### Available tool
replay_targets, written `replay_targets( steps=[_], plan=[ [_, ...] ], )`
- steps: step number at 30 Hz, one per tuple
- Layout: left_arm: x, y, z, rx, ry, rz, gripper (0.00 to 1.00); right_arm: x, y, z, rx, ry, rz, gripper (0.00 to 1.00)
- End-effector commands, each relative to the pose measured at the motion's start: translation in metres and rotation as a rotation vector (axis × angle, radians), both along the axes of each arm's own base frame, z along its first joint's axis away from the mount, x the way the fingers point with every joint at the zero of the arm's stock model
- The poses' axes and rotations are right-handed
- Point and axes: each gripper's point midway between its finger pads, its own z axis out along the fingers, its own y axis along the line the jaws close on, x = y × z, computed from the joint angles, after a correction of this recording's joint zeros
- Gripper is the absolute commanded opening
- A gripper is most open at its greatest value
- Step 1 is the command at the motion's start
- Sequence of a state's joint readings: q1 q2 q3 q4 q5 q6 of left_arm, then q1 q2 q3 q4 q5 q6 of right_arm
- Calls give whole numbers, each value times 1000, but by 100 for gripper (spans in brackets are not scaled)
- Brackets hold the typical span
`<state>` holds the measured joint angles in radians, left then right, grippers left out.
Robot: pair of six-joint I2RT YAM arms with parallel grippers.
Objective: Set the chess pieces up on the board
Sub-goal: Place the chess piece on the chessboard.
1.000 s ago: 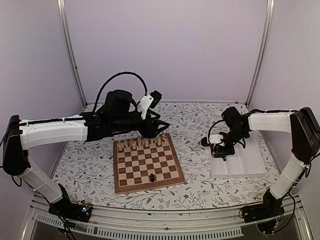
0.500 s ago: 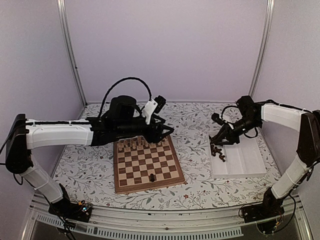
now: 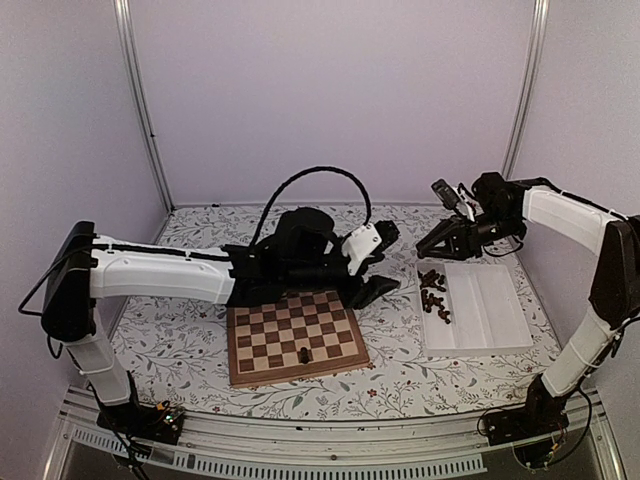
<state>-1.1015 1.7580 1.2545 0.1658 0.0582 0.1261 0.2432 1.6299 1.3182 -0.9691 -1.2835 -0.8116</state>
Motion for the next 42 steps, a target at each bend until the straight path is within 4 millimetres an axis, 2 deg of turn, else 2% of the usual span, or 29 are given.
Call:
replay_targets(
  steps=[1, 8, 16, 27, 32, 35, 38, 42],
  plan=[
    [6, -11, 12, 40, -119, 15, 62, -18, 13, 8, 66, 79, 82, 23],
    [6, -25, 22, 56, -190, -13, 59, -31, 26, 6, 45, 62, 130, 23],
    [-10, -40, 16, 102, -227, -126, 51, -32, 26, 4, 40, 79, 132, 24],
    [-7, -50, 14, 133, -249, -125, 29, -39, 31, -1, 14, 66, 152, 24],
    [-3, -50, 10, 151, -250, -110, 15, -41, 32, 0, 13, 64, 156, 24],
    [-5, -46, 4, 181, -231, -115, 7, -42, 32, 3, 17, 59, 158, 31],
    [-6, -42, 9, 174, -223, -115, 2, -52, 30, 16, 62, 48, 188, 44],
    [-10, -33, 13, 168, -204, -107, 0, -56, 27, 20, 65, 18, 202, 50]
  ],
)
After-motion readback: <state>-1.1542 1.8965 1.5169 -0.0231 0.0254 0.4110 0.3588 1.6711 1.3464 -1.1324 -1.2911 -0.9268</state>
